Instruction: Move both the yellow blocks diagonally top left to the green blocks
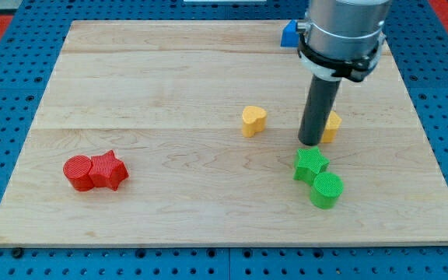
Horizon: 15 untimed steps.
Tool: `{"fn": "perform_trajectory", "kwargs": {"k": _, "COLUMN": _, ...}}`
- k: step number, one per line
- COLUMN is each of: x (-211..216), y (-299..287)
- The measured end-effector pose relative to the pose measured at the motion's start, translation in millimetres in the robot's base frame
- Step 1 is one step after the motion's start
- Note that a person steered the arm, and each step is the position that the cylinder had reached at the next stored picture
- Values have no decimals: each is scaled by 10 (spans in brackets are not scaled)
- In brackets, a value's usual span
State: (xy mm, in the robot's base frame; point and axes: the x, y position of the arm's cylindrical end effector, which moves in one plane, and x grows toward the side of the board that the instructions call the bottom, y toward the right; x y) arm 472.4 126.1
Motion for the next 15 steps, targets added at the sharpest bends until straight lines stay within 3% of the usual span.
{"fn": "perform_trajectory", "kwargs": {"k": 2, "x": -29, "y": 912}}
{"fn": "perform_trajectory", "kwargs": {"k": 5, "x": -307, "y": 872}}
{"fn": "perform_trajectory", "kwargs": {"k": 8, "x": -274, "y": -1086}}
{"fn": "perform_trajectory", "kwargs": {"k": 10, "x": -925, "y": -1631}}
{"fn": "perform_trajectory", "kwargs": {"k": 11, "x": -944, "y": -1672}}
{"fn": "perform_trajectory", "kwargs": {"k": 12, "x": -1530, "y": -595}}
{"fn": "perform_trajectory", "kwargs": {"k": 13, "x": -1291, "y": 118}}
{"fn": "perform_trajectory", "kwargs": {"k": 14, "x": -839, "y": 142}}
{"fn": "perform_trajectory", "kwargs": {"k": 15, "x": -714, "y": -303}}
